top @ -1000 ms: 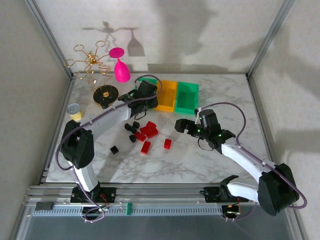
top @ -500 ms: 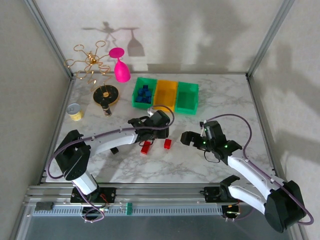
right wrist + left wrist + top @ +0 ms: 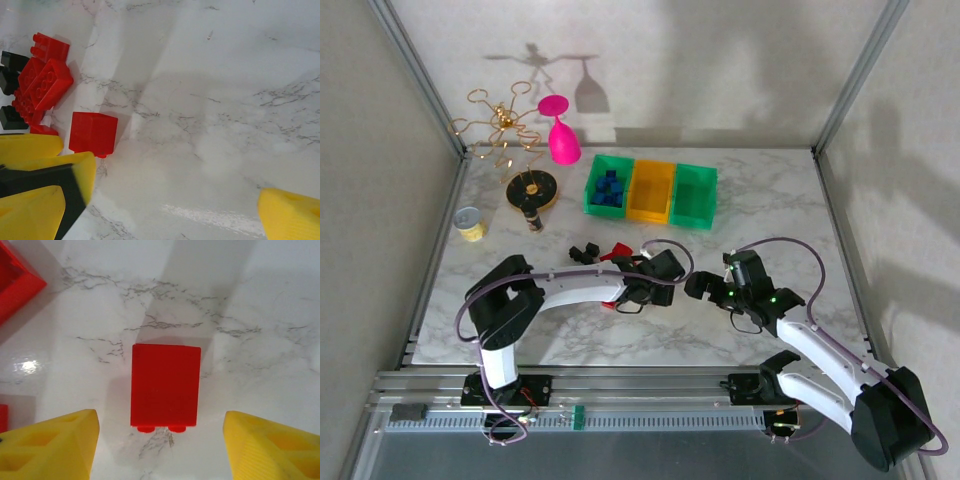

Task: Sort the legos into containers by color
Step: Pick up the lego from the middle-left of the table, then place the lego in the container.

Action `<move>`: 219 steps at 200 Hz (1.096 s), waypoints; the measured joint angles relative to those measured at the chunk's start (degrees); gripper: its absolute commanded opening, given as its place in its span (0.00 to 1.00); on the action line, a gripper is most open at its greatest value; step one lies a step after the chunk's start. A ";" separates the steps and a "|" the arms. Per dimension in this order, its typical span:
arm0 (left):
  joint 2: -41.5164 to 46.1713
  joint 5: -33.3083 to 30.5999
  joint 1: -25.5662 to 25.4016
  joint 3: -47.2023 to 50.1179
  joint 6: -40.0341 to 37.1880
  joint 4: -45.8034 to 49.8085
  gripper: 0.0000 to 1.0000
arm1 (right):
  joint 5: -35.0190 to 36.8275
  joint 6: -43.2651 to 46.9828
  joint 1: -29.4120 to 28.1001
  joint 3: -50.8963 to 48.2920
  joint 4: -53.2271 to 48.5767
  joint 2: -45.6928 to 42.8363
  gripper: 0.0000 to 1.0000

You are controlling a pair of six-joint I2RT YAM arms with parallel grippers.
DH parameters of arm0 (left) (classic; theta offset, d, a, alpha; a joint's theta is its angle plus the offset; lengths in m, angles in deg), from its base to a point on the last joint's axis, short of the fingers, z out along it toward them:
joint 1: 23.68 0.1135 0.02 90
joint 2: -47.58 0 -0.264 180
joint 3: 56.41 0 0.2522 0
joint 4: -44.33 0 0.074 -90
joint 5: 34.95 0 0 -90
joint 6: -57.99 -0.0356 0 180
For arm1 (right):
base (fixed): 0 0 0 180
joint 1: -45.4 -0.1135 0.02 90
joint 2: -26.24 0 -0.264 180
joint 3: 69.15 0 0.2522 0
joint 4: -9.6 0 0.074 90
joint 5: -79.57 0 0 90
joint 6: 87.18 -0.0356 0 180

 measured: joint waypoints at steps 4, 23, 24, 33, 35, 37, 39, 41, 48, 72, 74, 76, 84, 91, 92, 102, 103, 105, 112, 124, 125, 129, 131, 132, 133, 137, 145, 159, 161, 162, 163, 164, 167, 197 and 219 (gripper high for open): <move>-0.37 -0.02 -0.04 -0.13 0.00 0.04 0.64 | 0.13 0.00 0.00 -0.09 0.04 0.04 0.99; -1.88 -0.24 -0.04 -0.83 0.00 0.11 0.62 | 0.37 0.00 0.00 -0.37 0.17 0.46 0.99; -1.97 -0.24 -0.04 -0.90 -0.02 0.15 0.62 | 0.39 0.00 0.00 -0.37 0.15 0.46 0.99; -2.51 -0.31 -0.04 -1.16 0.00 -0.02 0.61 | 0.44 0.00 0.00 -0.39 0.22 0.59 0.99; -2.60 -0.33 -0.04 -1.22 0.00 -0.07 0.60 | 0.57 0.00 0.00 -0.39 0.24 0.61 0.99; -2.71 -0.39 -0.04 -1.29 -0.02 -0.07 0.60 | 0.57 0.00 0.00 -0.39 0.26 0.63 0.99; -2.75 -0.44 -0.04 -1.31 0.00 -0.07 0.60 | 0.61 0.00 0.00 -0.39 0.31 0.66 0.99; -2.84 -0.46 -0.04 -1.36 0.00 -0.09 0.60 | 0.59 0.00 0.00 -0.39 0.37 0.70 0.99; -3.10 -0.70 -0.04 -1.57 0.00 -0.07 0.59 | 0.72 0.00 0.00 -0.39 0.63 0.87 0.99; -4.72 -1.64 -0.02 -3.32 -0.04 -0.11 0.54 | 0.74 0.00 0.00 -0.39 1.11 1.27 0.99; -4.85 -1.68 -0.02 -3.43 -0.04 -0.13 0.54 | 0.76 0.00 0.00 -0.39 1.11 1.27 0.99; -5.03 -1.73 -0.02 -3.61 0.00 -0.15 0.53 | 0.74 0.00 0.00 -0.39 1.11 1.27 0.99; -5.64 -1.84 -0.02 -4.13 -0.13 -0.24 0.51 | 0.74 0.02 0.00 -0.39 1.11 1.27 0.99; -6.05 -1.97 -0.02 -4.46 -0.26 -0.28 0.50 | 0.76 0.02 0.00 -0.39 1.16 1.27 0.99; -6.14 -1.99 -0.02 -4.48 -0.26 -0.28 0.50 | 0.74 0.02 -0.02 -0.39 1.18 1.27 0.99; -6.58 -2.01 0.02 -4.70 -0.20 -0.31 0.47 | 0.76 0.02 0.00 -0.39 1.27 1.27 0.99; -6.60 -2.03 0.02 -4.70 -0.20 -0.31 0.47 | 0.76 0.02 0.00 -0.39 1.27 1.27 0.99; -6.64 -2.03 0.02 -4.72 -0.28 -0.28 0.47 | 0.76 0.02 0.00 -0.39 1.27 1.27 0.99; -6.75 -2.05 0.09 -4.74 -0.26 -0.24 0.45 | 0.76 0.02 -0.02 -0.39 1.29 1.27 0.99; -6.84 -2.45 0.13 -4.76 -0.20 -0.24 0.42 | 0.76 0.04 0.00 -0.39 1.31 1.33 0.99; -6.84 -2.45 0.13 -4.76 -0.26 -0.24 0.41 | 0.76 0.02 0.00 -0.39 1.31 1.33 0.99; -6.84 -2.62 0.13 -4.76 -0.22 -0.22 0.41 | 0.76 0.02 0.00 -0.39 1.36 1.40 0.99; -6.84 -2.64 0.13 -4.76 -0.22 -0.22 0.41 | 0.76 0.04 0.00 -0.39 1.38 1.42 0.99; -6.84 -2.69 0.13 -4.76 -0.26 -0.22 0.40 | 0.76 0.04 -0.02 -0.39 1.40 1.44 0.99; -6.84 -2.73 0.13 -4.76 -0.26 -0.20 0.40 | 0.76 0.04 0.00 -0.39 1.40 1.46 0.99; -6.84 -2.89 0.13 -4.76 -0.22 -0.22 0.39 | 0.76 0.04 -0.02 -0.39 1.44 1.51 0.99; -6.84 -3.04 0.20 -4.76 -0.24 -0.22 0.37 | 0.76 0.04 0.00 -0.39 1.49 1.60 0.99; -6.84 -3.23 0.35 -4.76 -0.24 -0.24 0.35 | 0.76 0.04 -0.02 -0.39 1.53 1.60 0.99; -6.84 -3.26 0.35 -4.76 -0.24 -0.24 0.34 | 0.76 0.04 -0.02 -0.39 1.55 1.60 0.99; -6.84 -3.26 0.35 -4.76 -0.22 -0.24 0.34 | 0.76 0.04 -0.02 -0.39 1.55 1.60 0.99; -6.84 -3.28 0.35 -4.76 -0.22 -0.24 0.34 | 0.76 0.04 0.00 -0.39 1.55 1.60 0.99; -6.84 -3.28 0.35 -4.76 -0.22 -0.24 0.34 | 0.76 0.04 -0.02 -0.39 1.55 1.60 0.99; -6.84 -3.28 0.35 -4.76 -0.22 -0.24 0.34 | 0.76 0.07 -0.02 -0.39 1.55 1.62 0.99; -6.05 -3.28 0.35 -4.50 -0.22 -0.20 0.33 | 0.76 0.17 0.00 -0.39 2.19 1.97 0.99; -3.30 -3.39 0.55 -3.96 -0.26 0.04 0.33 | 0.79 0.22 0.00 -0.39 2.89 1.99 0.99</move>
